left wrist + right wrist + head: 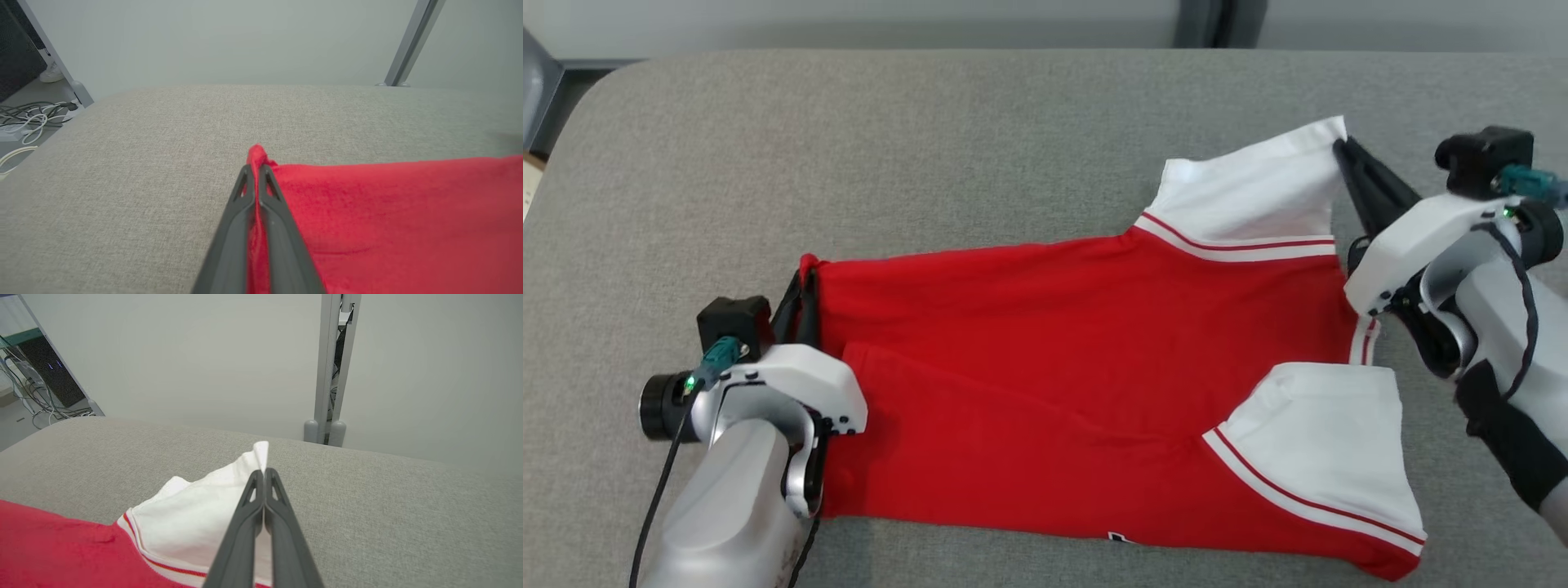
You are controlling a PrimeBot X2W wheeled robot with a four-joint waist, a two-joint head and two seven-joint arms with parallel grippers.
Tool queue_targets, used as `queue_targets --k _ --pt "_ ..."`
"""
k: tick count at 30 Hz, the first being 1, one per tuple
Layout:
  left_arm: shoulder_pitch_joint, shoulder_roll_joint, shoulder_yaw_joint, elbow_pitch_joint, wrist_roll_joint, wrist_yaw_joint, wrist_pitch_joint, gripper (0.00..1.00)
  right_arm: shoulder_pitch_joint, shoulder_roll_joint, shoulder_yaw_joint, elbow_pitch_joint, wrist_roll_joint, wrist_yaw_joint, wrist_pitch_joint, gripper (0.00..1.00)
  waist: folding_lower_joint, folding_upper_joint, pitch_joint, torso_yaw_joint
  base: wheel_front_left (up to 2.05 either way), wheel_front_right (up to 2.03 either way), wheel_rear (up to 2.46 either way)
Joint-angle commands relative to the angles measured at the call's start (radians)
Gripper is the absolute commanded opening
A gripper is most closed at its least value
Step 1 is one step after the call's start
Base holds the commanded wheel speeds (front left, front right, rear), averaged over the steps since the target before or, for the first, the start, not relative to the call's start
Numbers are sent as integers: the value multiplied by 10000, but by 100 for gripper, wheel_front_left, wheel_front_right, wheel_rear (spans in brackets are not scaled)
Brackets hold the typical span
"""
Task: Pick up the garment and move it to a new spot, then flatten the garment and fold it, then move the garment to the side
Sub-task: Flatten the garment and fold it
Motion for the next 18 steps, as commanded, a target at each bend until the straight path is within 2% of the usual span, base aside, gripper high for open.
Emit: queue_targets --k 1,9,18 --pt "333 159 198 -156 158 -26 -40 0 431 -163 76 -354 194 -3 -141 0 0 0 -467 -450 0 0 0" --pt "1870 459 1051 -831 627 -139 -41 0 2385 -413 100 -2129 671 -1 -270 0 0 0 -1144 -1120 0 0 0" --pt "3477 178 1885 -1553 1172 -208 -41 0 4348 -231 -783 -3245 474 -1 -266 0 0 0 -1661 -1481 0 0 0"
